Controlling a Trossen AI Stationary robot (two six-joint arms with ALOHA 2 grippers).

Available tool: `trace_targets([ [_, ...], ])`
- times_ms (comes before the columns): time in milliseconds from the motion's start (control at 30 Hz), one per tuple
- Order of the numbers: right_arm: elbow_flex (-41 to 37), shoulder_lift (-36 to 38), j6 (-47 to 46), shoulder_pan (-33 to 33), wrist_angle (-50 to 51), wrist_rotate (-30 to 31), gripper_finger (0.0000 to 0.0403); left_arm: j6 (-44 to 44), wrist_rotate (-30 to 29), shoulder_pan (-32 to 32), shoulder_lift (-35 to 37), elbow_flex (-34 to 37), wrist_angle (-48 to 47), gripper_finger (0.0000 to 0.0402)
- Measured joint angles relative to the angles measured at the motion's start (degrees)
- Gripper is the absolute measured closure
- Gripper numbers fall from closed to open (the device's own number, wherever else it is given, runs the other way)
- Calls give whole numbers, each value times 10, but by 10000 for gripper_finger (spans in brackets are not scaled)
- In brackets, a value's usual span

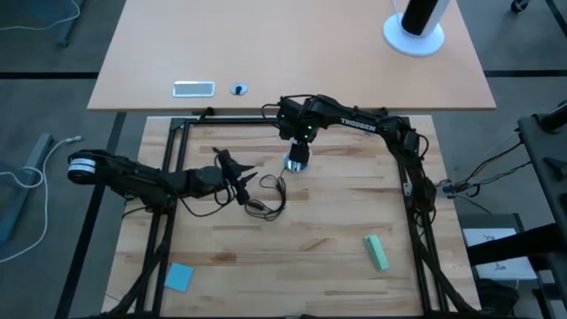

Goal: Screw lightbulb
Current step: Insert the lightbulb into the lamp

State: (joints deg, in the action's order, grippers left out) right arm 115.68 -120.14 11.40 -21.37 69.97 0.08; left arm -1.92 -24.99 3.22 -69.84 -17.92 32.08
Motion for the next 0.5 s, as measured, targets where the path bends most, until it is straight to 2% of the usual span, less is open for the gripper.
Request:
trace_targets([
  [333,-27,0,5,0,-19,0,192,-4,0,0,-2,0,1,292],
  [500,-29,0,8,0,-31,-1,168,-4,0,0,-2,0,2,288],
])
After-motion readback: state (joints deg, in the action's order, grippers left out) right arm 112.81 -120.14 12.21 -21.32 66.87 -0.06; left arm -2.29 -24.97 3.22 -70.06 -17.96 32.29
